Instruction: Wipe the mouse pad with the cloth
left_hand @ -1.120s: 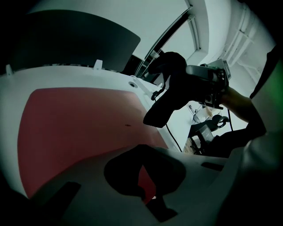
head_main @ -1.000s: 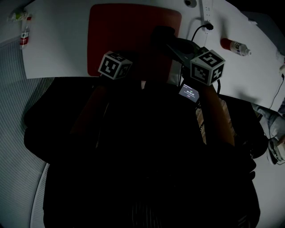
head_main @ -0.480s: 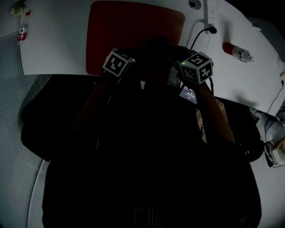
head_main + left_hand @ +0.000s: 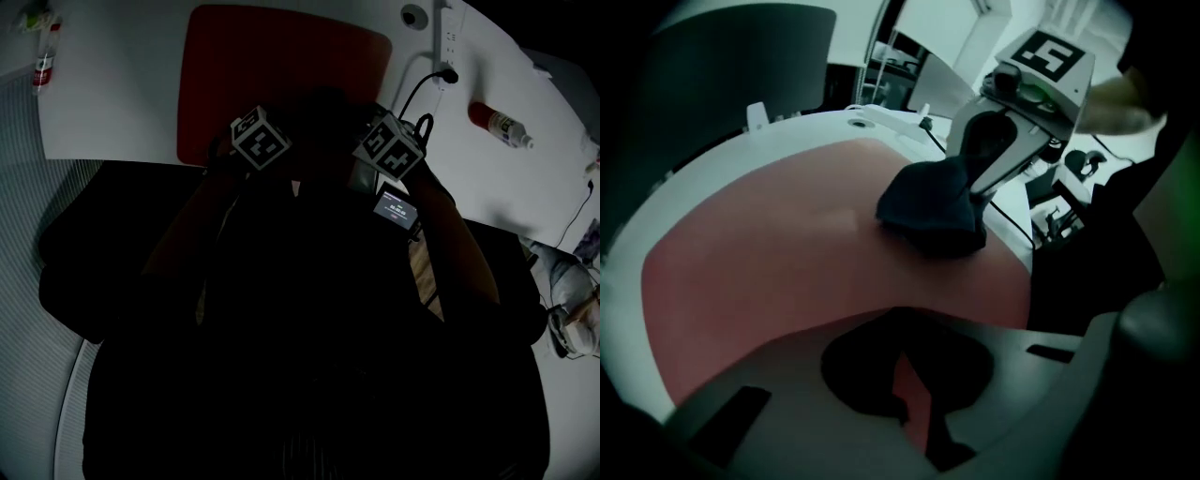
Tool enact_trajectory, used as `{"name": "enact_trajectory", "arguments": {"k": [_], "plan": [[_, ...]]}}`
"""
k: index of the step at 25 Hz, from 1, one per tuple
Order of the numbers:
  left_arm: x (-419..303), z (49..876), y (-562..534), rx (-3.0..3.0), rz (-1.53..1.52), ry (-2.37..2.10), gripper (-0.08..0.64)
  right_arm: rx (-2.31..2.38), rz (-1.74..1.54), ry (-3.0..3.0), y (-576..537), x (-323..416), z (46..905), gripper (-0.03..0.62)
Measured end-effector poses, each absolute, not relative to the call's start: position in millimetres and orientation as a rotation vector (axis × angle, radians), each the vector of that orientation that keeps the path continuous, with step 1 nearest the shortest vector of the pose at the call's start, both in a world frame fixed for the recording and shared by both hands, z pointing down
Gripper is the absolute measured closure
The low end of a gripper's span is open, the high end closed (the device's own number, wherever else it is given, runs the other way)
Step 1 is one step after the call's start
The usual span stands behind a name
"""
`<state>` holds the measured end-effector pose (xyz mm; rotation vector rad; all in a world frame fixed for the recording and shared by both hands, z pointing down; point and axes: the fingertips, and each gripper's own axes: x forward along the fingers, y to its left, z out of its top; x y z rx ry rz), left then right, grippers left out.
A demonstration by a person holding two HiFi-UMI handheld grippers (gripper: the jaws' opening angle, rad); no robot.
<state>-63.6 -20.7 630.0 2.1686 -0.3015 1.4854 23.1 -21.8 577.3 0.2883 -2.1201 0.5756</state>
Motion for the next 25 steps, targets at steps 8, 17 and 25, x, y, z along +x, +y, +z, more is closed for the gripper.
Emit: {"name": "enact_trajectory", "arguments": {"k": [8,17,25], "plan": [[-63,633,-23,2.182,1.530,-0.271,0.554,0.244,0.496,-2.080,-24,22,599,0.554],[-63,633,-23,2.176,1.528,-0.277,0.554,0.261,0.512,-2.117,-21,16,612,0.555],[-64,633,-25,2.166,1.513,-0.292,0.554,0.281,0.481,-2.132,-18,11,612,0.555]]}}
